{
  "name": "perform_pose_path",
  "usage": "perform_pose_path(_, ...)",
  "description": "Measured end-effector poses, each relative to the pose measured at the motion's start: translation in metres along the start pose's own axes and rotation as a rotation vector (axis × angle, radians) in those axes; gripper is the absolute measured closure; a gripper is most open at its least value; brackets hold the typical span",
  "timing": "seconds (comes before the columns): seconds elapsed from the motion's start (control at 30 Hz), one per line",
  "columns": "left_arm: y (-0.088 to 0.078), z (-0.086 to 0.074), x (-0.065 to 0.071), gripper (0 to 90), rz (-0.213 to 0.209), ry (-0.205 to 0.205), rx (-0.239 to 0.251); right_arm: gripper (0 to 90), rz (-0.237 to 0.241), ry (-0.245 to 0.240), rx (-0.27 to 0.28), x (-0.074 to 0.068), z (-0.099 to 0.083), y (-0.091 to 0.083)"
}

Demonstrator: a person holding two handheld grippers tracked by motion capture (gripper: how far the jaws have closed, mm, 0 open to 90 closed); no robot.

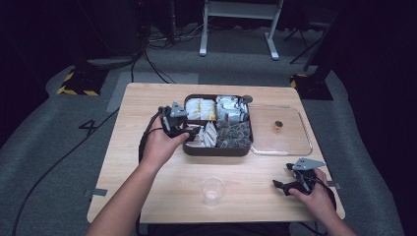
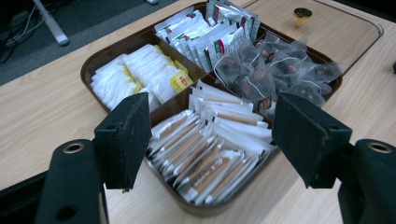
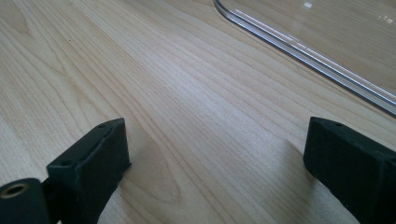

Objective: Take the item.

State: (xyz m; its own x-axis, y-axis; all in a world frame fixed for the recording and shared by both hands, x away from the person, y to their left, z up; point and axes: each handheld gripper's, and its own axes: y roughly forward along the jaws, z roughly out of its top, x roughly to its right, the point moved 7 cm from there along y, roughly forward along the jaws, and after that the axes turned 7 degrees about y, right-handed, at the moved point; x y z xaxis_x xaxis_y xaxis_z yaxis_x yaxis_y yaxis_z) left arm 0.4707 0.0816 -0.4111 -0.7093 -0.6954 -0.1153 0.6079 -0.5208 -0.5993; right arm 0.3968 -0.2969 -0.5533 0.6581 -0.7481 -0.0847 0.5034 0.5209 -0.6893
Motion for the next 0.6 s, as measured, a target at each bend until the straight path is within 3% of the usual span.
perform_pose_path(0.1,0.013,0.009,-0.004,29.3,-0.019,-0.012,0.016,6.9,0.002,-0.001,0.0,0.0,0.0,0.0)
perform_pose_path(0.23,0.024,0.016,-0.011,30.7,-0.013,-0.028,0.029,6.9,0.003,-0.001,0.0,0.0,0.0,0.0)
perform_pose_path(0.37,0.034,0.021,-0.014,31.0,-0.017,-0.028,0.018,6.9,0.003,-0.002,0.0,0.0,0.0,0.0)
perform_pose_path(0.43,0.039,0.024,-0.017,30.0,-0.01,-0.017,0.013,6.9,0.003,-0.001,0.0,0.0,0.0,0.0)
perform_pose_path(0.53,0.051,0.028,-0.028,32.2,0.04,-0.036,-0.004,6.9,0.003,-0.002,-0.001,0.0,0.0,0.0)
perform_pose_path(0.6,0.055,0.029,-0.03,32.9,0.043,-0.042,-0.007,6.9,0.003,-0.002,0.0,0.0,0.0,0.0)
